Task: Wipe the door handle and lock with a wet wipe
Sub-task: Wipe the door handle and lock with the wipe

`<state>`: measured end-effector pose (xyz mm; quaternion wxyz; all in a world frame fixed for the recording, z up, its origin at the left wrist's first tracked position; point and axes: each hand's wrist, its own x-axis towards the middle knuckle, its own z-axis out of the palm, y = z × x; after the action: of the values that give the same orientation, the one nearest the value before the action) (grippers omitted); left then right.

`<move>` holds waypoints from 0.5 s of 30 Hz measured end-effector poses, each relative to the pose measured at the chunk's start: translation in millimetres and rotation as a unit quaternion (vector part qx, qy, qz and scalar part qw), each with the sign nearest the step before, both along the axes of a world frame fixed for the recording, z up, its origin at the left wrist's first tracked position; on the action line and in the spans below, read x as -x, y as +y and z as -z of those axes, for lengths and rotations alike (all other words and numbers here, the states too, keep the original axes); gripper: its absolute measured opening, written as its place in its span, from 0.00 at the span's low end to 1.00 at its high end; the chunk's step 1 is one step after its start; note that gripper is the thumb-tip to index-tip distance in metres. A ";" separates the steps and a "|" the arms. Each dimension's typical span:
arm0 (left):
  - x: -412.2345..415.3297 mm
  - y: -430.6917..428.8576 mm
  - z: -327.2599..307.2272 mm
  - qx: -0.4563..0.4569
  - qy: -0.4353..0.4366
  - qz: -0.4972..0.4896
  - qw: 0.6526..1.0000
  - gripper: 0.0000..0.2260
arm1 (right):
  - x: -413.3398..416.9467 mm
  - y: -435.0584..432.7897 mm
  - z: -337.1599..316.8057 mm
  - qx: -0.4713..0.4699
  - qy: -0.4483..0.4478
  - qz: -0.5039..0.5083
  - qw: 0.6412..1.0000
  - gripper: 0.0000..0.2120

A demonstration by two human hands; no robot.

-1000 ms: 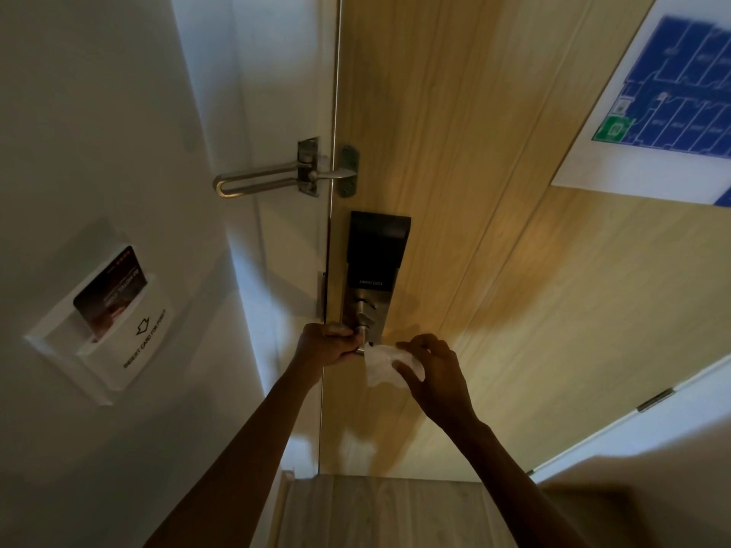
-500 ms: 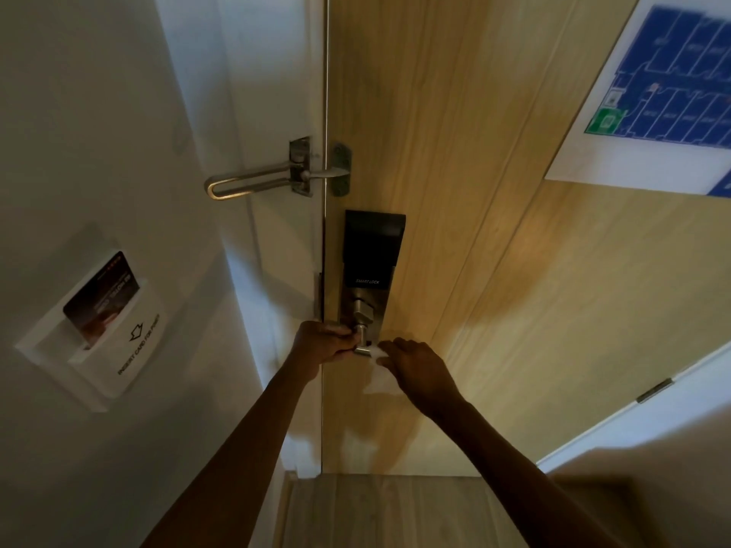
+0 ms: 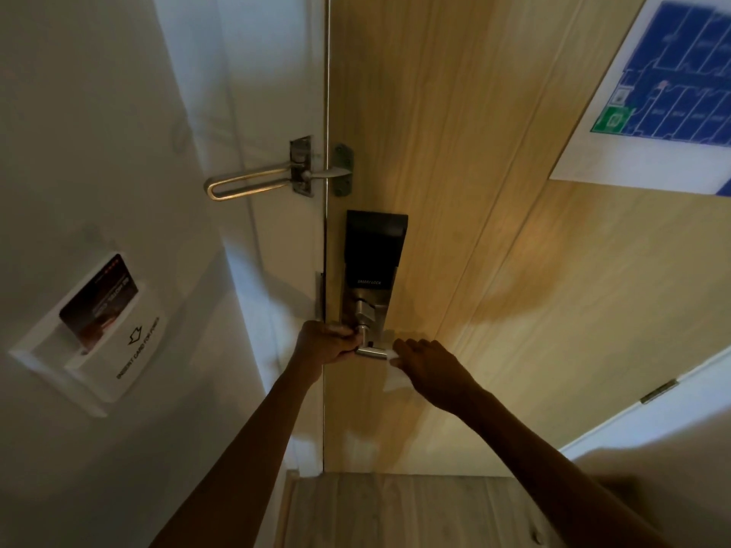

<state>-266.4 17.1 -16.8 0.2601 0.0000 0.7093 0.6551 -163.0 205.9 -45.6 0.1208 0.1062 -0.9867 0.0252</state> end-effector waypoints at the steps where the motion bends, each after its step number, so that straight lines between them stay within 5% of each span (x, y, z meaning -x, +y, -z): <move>1: 0.3 0.1 0.3 -0.001 -0.002 -0.003 1.000 0.05 | 1.5 -3.5 0.7 -0.005 0.006 0.000 1.000 0.11; 7: -0.3 1.6 5.0 0.005 0.005 -0.012 1.000 0.06 | 6.8 -18.9 4.9 0.020 0.021 -0.004 1.000 0.11; 12: -2.5 1.6 -2.1 -0.002 -0.002 -0.008 1.000 0.10 | -7.5 20.7 -1.1 0.028 -0.083 -0.001 0.996 0.16; 15: -3.8 0.3 -3.1 -0.017 -0.009 -0.003 1.000 0.05 | -12.9 25.4 -4.2 0.145 -0.120 0.060 0.980 0.12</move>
<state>-262.6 17.4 -13.8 0.2641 -0.0038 0.6960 0.6676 -150.1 231.3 -41.4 0.0173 0.0244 -0.9844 0.1735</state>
